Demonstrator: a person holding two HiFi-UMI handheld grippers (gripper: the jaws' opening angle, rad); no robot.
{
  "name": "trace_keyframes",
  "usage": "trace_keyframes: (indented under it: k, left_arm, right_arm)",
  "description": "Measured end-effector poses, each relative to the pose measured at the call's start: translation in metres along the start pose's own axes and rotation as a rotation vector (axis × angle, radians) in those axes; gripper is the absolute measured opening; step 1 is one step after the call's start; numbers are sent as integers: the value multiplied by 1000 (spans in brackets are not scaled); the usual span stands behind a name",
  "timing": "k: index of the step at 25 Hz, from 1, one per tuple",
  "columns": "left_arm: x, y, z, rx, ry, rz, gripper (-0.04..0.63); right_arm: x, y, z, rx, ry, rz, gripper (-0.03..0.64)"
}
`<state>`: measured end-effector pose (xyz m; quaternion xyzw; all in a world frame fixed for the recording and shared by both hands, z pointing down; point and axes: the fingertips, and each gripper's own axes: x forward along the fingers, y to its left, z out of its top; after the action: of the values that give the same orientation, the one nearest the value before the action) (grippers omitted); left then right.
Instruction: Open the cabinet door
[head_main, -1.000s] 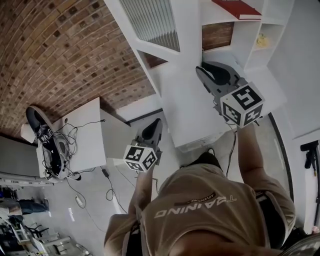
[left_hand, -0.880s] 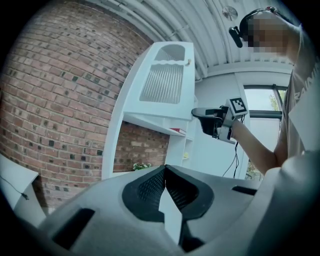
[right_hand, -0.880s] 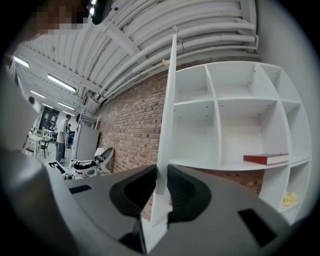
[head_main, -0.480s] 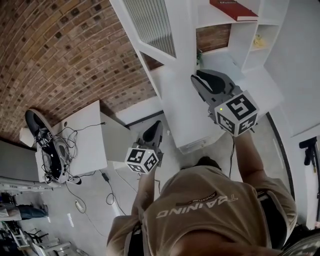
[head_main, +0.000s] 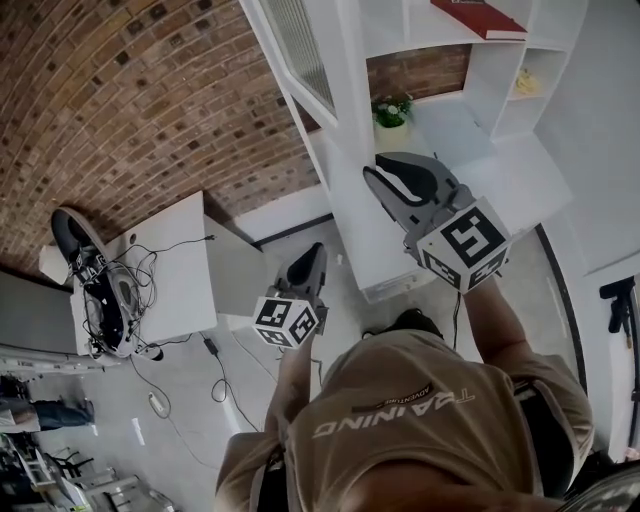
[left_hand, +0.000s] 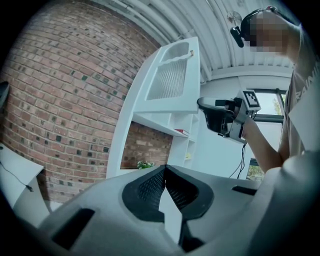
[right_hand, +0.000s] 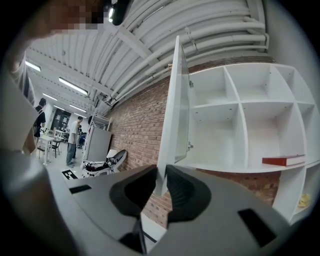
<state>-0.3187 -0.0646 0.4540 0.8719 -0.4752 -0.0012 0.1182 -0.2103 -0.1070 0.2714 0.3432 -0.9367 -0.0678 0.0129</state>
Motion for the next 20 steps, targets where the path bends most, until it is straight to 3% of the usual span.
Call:
trace_keyframes:
  k: [20]
  left_arm:
    - [-40,26,0,-16,-40,76,8]
  right_arm:
    - [36,64,10,-18,-12,60,64]
